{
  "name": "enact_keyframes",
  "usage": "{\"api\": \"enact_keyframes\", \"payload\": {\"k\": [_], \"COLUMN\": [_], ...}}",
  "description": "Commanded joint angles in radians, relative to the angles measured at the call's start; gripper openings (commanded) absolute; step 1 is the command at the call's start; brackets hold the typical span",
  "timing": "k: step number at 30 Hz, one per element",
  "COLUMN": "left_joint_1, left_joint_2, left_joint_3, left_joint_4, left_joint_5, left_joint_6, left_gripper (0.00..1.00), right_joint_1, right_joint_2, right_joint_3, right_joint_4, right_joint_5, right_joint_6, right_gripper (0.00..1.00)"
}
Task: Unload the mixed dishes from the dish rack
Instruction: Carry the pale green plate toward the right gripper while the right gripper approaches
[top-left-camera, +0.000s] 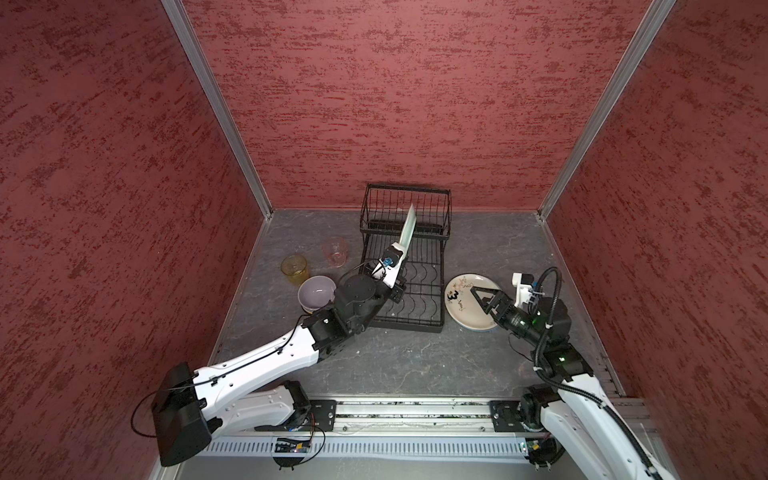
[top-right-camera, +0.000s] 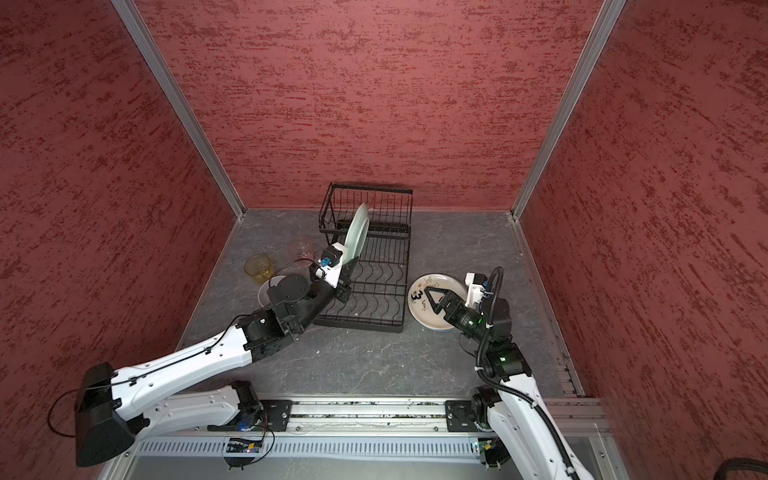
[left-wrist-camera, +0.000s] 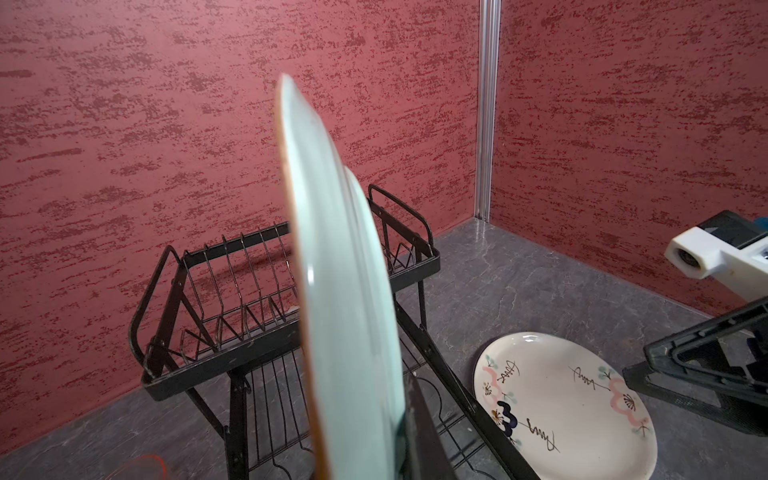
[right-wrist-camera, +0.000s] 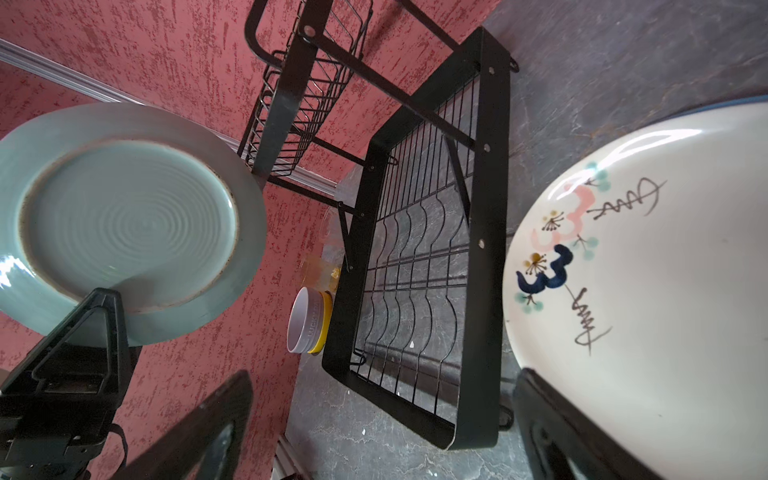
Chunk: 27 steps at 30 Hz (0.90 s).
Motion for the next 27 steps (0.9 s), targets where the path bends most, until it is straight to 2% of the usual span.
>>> {"api": "enact_keyframes", "payload": {"k": [1, 15, 27], "left_joint_1": [-0.006, -0.032, -0.055], "left_joint_2": [-0.025, -0.021, 0.006], "left_joint_3": [-0.006, -0.021, -0.040], "left_joint_4": [0.047, 0.014, -0.047], "left_joint_5": [-0.009, -0.005, -0.035], "left_joint_6": [-0.002, -0.014, -0.006], "left_gripper": [0.00, 0.00, 0.00], "right_joint_1": [0.014, 0.094, 0.205], "right_joint_2": [-0.013, 0.002, 0.060], "right_joint_3": [0.038, 0.075, 0.137], "right_joint_4": [0.028, 0.038, 0.087], "right_joint_5": [-0.017, -0.014, -0.032], "right_joint_6": [0.003, 0.008, 0.015], "right_gripper": [0.99, 0.99, 0.99]}}
